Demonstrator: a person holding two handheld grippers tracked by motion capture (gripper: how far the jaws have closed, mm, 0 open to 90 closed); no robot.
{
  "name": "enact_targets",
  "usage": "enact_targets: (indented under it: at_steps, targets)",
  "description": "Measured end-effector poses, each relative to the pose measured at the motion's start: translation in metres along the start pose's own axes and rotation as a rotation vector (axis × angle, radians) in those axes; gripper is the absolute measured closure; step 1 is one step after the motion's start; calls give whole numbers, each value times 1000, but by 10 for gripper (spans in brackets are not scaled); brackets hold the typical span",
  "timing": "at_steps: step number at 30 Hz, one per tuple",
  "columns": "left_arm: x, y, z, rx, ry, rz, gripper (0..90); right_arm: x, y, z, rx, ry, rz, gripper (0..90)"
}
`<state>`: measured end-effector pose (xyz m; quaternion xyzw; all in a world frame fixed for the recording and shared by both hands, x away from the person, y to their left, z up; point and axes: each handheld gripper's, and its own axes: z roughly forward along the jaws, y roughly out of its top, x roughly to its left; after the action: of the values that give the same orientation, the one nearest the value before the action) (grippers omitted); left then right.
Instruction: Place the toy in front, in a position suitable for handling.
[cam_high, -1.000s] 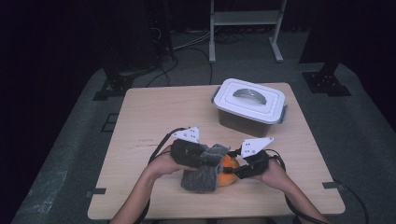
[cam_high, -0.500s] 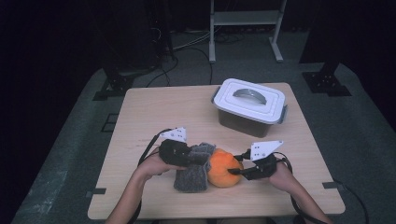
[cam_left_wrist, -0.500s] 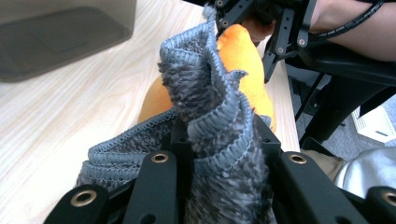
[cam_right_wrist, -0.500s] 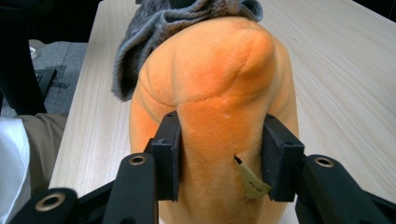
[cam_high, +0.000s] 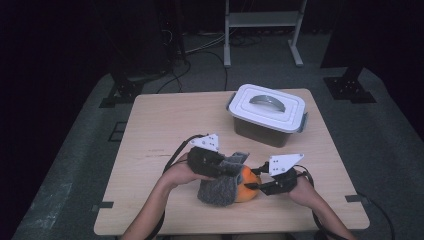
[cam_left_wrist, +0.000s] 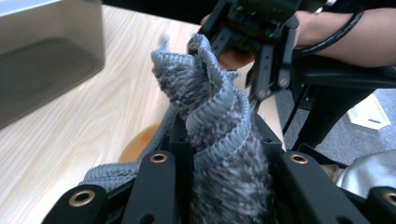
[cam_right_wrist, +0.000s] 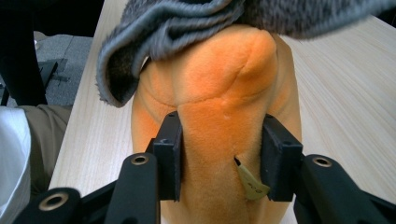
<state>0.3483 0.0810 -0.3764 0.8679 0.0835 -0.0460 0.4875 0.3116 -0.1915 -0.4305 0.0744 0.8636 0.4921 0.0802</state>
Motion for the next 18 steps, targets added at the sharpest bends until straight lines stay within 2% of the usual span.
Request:
enact_targets:
  at_steps: [6,14,18]
  targets:
    - [9,-21,-16,-14,16,-67,681,-2,-3,-1,-3,9,-12,572]
    - [14,-36,-29,11,50,-93,690,-2,-4,-3,-3,5,-11,572]
    - [13,-36,-25,-14,22,-103,693,-3,-3,-3,-3,3,-3,568]
